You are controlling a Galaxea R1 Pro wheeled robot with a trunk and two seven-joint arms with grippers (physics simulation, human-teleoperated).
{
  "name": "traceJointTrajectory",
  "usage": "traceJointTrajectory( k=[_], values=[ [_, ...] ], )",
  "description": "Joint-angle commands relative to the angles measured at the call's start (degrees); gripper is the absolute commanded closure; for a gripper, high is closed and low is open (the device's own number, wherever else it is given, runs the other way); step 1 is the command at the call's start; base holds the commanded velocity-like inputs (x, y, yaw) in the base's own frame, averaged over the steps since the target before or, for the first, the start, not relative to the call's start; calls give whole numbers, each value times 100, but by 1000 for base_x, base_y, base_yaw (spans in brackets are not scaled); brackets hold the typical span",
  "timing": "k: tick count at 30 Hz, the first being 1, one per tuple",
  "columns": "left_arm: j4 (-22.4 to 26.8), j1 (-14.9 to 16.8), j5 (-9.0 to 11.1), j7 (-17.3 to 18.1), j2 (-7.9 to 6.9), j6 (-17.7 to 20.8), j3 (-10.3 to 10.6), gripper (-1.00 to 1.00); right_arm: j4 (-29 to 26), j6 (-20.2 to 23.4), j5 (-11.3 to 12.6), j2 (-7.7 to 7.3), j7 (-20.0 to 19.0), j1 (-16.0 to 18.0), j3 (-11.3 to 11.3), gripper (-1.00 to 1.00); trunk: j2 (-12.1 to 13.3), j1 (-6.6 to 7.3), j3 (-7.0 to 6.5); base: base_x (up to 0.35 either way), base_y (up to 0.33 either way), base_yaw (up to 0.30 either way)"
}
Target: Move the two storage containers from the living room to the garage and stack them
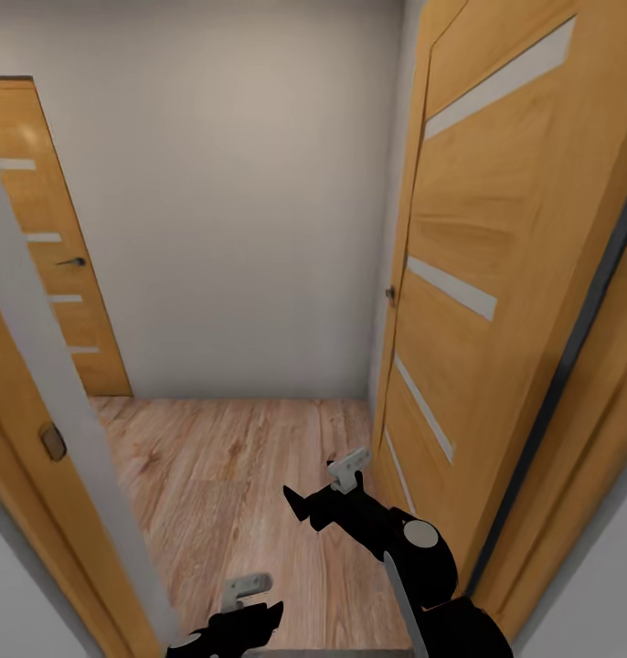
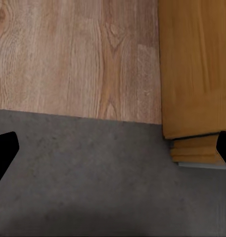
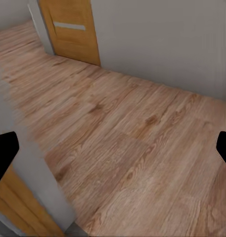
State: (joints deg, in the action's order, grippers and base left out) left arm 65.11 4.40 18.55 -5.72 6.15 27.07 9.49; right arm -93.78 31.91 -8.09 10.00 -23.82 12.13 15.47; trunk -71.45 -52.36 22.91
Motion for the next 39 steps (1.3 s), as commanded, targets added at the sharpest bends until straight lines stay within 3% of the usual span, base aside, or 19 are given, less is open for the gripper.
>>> traceJointTrajectory(
  k=[1, 26, 39],
  values=[
    [-3, 0, 0, 0, 0, 0, 0, -100, 0, 0, 0, 0, 0, 0, 0, -100, 0, 0, 0, 337, -8, -36],
    [36, -1, 0, 18, -9, 0, -3, -100, 0, 0, 0, 0, 8, 0, 22, -100, 0, 0, 0, 335, 14, -4],
    [51, -1, 0, 1, -18, 0, -9, -100, 6, 6, 0, 0, 9, 0, 26, -100, 0, 0, 0, 48, 18, 0]
  ],
)
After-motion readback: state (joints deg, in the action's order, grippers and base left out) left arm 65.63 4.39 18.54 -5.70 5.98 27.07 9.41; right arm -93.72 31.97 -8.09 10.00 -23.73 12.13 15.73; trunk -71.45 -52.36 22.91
